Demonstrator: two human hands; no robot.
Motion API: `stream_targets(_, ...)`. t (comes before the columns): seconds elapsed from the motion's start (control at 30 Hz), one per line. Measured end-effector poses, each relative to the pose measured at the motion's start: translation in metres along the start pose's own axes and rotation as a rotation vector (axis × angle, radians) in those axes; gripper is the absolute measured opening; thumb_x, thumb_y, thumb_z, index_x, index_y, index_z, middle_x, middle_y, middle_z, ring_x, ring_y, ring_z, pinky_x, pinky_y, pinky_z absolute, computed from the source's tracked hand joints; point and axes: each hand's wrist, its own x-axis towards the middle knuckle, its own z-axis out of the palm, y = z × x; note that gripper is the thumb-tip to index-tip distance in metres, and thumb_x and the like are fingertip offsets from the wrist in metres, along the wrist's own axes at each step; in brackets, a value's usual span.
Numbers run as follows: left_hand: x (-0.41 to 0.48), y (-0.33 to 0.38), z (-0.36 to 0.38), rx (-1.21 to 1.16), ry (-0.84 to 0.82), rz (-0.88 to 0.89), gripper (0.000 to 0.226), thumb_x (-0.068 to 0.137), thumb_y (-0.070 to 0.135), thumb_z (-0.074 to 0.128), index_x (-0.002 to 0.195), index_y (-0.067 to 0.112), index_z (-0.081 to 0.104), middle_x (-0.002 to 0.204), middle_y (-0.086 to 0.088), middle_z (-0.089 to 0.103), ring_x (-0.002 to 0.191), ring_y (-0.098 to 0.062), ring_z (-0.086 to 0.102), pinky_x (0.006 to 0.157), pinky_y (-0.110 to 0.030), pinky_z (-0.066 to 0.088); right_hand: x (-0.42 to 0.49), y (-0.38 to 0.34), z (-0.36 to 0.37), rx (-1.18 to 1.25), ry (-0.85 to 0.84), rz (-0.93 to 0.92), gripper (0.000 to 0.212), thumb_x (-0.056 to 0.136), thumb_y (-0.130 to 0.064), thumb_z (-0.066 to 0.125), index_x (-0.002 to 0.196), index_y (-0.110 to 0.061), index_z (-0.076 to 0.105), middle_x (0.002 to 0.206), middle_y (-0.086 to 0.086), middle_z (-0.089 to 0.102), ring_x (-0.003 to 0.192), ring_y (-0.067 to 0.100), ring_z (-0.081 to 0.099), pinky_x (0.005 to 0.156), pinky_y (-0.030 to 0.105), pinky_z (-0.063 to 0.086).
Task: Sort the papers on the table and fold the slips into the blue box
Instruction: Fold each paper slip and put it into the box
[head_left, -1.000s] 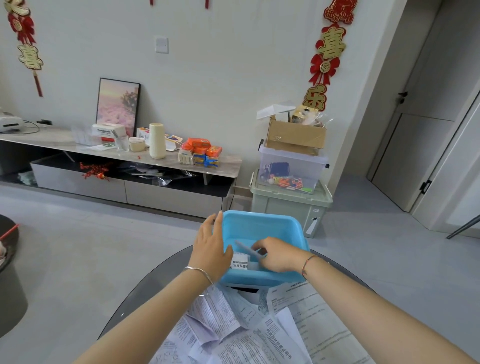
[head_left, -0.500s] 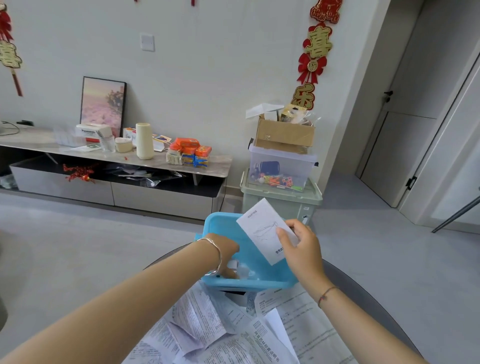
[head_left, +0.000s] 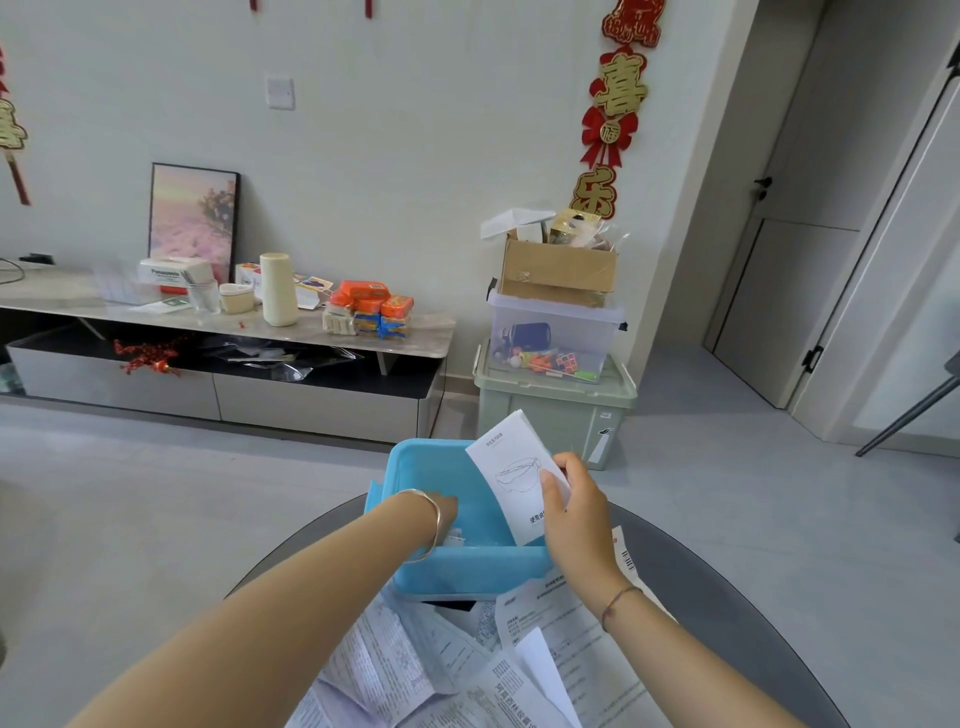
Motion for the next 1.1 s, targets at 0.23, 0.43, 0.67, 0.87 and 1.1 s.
stream_targets(0.23,-0.002,0.001,-0.006,0.286,-0.084,0.258,0.018,0.100,0.014,0.038,0.110,0.013,0.053,0.089,-0.006,0.051,0.071,-0.016,0.039,0.070,-0.027,0.039,0.004,-0.001,0.004,-0.011,0.000,0.035,0.013,0.101,-0.027,0.041,0.089,-0.032,0.043,0.098,-0.010,0.058,0.087,0.013,0.060,0.065,0.032,0.056)
stream_targets(0.43,0.004,0.003,-0.021,0.349,0.109,0.347,0.010,0.090,0.023,0.057,0.085,0.019,0.050,0.078,0.005,0.046,0.083,-0.021,0.045,0.073,-0.027,0.036,0.023,-0.006,-0.006,0.140,0.093,0.149,0.008,0.099,-0.018,0.044,0.098,-0.014,0.051,0.096,0.000,0.063,0.082,0.016,0.059,0.062,0.023,0.046)
stream_targets(0.67,-0.021,-0.034,-0.067,-0.177,0.450,0.326,0.034,0.082,0.038,0.071,0.104,0.019,0.054,0.095,0.001,0.057,0.084,-0.017,0.053,0.069,-0.024,0.040,0.055,-0.041,-0.037,0.277,-0.072,0.112,0.009,0.096,-0.012,0.050,0.103,-0.017,0.053,0.086,-0.007,0.065,0.073,0.010,0.063,0.057,0.019,0.049)
stream_targets(0.87,-0.026,-0.073,-0.076,-0.587,0.595,0.253,0.029,0.078,0.035,0.076,0.090,0.017,0.058,0.077,0.006,0.059,0.068,-0.007,0.053,0.054,-0.018,0.037,0.074,-0.067,-0.022,-0.414,-0.844,-0.023,0.024,0.095,-0.013,0.048,0.112,-0.017,0.064,0.109,-0.002,0.065,0.095,0.012,0.061,0.083,0.021,0.048)
stream_targets(1.1,-0.025,-0.074,-0.061,-0.784,0.488,0.233,0.022,0.080,0.029,0.075,0.088,0.011,0.063,0.077,-0.001,0.067,0.065,-0.011,0.061,0.052,-0.018,0.051,0.065,-0.039,0.027,-0.686,-1.007,-0.061,0.033,0.091,-0.016,0.053,0.122,-0.019,0.063,0.122,-0.001,0.063,0.105,0.013,0.056,0.097,0.024,0.043)
